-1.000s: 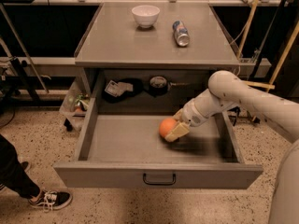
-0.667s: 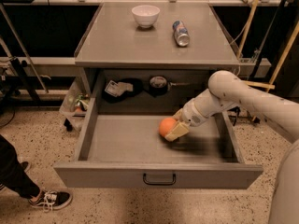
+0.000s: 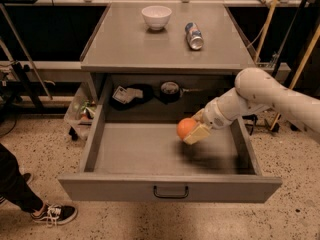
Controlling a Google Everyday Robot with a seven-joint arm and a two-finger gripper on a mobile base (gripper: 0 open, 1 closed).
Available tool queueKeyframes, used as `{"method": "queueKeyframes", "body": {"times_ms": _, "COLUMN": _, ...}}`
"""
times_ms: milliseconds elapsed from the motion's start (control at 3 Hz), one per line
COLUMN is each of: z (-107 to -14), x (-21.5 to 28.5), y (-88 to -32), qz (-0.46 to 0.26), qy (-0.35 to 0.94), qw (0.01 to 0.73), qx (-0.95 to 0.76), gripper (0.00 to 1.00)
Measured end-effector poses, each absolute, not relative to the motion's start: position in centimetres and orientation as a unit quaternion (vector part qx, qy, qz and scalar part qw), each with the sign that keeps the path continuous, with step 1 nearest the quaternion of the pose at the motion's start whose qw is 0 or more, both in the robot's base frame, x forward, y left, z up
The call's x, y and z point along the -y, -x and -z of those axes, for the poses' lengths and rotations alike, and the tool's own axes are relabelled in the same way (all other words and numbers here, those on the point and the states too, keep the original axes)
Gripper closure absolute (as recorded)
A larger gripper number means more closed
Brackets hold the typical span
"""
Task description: Pick orange from top drawer and place on counter
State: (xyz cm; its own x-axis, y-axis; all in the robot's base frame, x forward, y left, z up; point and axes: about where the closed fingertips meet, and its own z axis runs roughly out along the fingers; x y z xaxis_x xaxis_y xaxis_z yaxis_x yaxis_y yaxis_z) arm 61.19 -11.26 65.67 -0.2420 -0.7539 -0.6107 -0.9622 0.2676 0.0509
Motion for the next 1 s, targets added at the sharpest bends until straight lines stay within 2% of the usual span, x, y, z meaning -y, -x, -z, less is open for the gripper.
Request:
{"method": "queueKeyframes", "body": {"times_ms": 667, "z": -84.7, "x": 18.4, "y": -60.7, "qz": -0.085, "qy": 0.511, "qw": 0.338, "qx": -0.786, "gripper": 1.0}}
{"method": "queueKeyframes", "body": {"times_ms": 1000, "z": -90.6, "x": 19.6, "y": -63.1, "qz": -0.063, "qy": 0.492, "qw": 0.342, "qx": -0.798, "gripper": 1.0}}
